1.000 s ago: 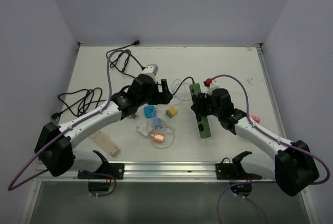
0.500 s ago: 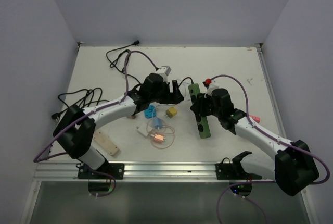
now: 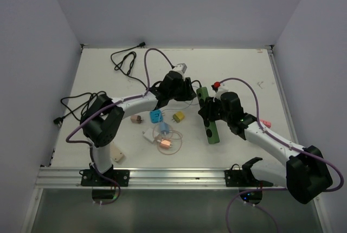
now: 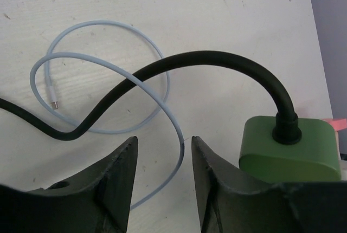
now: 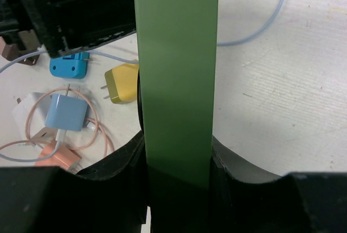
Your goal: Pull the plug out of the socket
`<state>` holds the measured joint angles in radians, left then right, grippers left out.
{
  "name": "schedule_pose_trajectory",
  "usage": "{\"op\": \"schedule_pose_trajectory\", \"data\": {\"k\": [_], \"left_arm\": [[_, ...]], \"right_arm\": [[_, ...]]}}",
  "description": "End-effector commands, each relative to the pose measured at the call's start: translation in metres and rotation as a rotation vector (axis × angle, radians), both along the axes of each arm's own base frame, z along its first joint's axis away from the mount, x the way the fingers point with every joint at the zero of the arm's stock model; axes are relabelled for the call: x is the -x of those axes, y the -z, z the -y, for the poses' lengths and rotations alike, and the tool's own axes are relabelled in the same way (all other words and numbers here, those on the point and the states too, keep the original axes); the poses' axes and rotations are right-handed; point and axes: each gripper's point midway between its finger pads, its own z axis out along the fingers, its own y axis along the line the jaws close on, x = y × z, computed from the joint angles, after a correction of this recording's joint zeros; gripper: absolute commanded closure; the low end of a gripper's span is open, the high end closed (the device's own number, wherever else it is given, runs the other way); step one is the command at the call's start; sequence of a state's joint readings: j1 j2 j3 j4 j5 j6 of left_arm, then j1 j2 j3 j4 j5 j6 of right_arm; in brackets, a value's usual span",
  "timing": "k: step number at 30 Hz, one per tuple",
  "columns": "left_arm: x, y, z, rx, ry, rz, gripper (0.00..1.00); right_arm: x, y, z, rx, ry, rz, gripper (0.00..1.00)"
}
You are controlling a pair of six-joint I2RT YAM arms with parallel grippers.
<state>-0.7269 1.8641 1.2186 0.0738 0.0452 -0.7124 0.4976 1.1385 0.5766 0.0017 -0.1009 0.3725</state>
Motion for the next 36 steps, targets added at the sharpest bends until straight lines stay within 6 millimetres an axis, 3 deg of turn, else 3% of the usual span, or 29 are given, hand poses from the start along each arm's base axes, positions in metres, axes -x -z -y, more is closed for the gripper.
{"op": "schedule_pose_trajectory", "data": {"k": [1, 7, 10, 12, 13, 15, 16, 18, 19, 20, 21, 22, 24, 25, 31, 33, 35, 36], "left_arm": [[-0.025, -0.024, 0.011, 0.047, -0.034, 0.084, 0.54], [-0.027, -0.02, 0.015, 0.052, -0.026, 0.083, 0.74], [-0.023, -0.029, 0.009, 0.043, -0.025, 0.105, 0.95], [-0.019, -0.048, 0.003, 0.041, -0.016, 0.135, 1.0], [-0.019, -0.066, -0.004, 0.042, -0.04, 0.17, 1.0], [-0.015, -0.08, -0.013, 0.016, -0.04, 0.2, 1.0], [-0.012, -0.104, -0.02, 0.03, -0.049, 0.241, 1.0], [-0.007, -0.121, -0.029, 0.011, -0.045, 0.275, 1.0], [-0.002, -0.147, -0.036, 0.036, -0.051, 0.323, 1.0], [0.001, -0.158, -0.04, 0.042, -0.055, 0.348, 1.0], [0.008, -0.156, -0.049, 0.008, -0.05, 0.34, 1.0], [0.015, -0.176, -0.056, 0.03, -0.052, 0.375, 1.0], [0.025, -0.183, -0.065, 0.026, -0.044, 0.39, 1.0], [0.034, -0.198, -0.071, 0.05, -0.039, 0.415, 1.0], [0.084, -0.205, -0.083, 0.092, 0.096, 0.403, 1.0], [0.097, -0.19, -0.088, 0.068, 0.131, 0.368, 1.0], [0.111, -0.188, -0.093, 0.073, 0.17, 0.36, 1.0], [0.118, -0.174, -0.096, 0.049, 0.186, 0.331, 1.0]], "right_arm": [[-0.012, -0.03, -0.013, -0.052, -0.03, 0.087, 1.0], [-0.013, -0.027, -0.011, -0.045, -0.02, 0.081, 1.0], [-0.014, -0.027, -0.01, -0.04, -0.01, 0.082, 1.0], [-0.015, -0.026, -0.006, -0.031, 0.013, 0.079, 1.0], [-0.016, -0.026, -0.005, -0.029, 0.018, 0.081, 1.0], [-0.016, -0.024, -0.005, -0.026, 0.024, 0.077, 1.0], [-0.017, -0.025, -0.005, -0.028, 0.024, 0.077, 1.0], [-0.017, -0.023, -0.006, -0.03, 0.027, 0.069, 1.0], [-0.018, -0.022, -0.005, -0.028, 0.032, 0.068, 1.0], [-0.018, -0.021, -0.005, -0.026, 0.035, 0.062, 1.0], [-0.019, -0.019, -0.004, -0.021, 0.046, 0.057, 1.0], [-0.019, -0.018, -0.002, -0.014, 0.052, 0.054, 1.0], [-0.02, -0.013, 0.001, -0.002, 0.071, 0.043, 1.0], [-0.021, -0.012, 0.002, 0.001, 0.078, 0.041, 1.0], [-0.025, 0.0, 0.005, 0.032, 0.113, 0.0, 1.0], [-0.03, -0.004, 0.003, 0.034, 0.112, 0.007, 1.0], [-0.036, -0.002, 0.001, 0.046, 0.113, 0.007, 1.0], [-0.041, -0.008, -0.002, 0.038, 0.11, 0.022, 1.0]]}}
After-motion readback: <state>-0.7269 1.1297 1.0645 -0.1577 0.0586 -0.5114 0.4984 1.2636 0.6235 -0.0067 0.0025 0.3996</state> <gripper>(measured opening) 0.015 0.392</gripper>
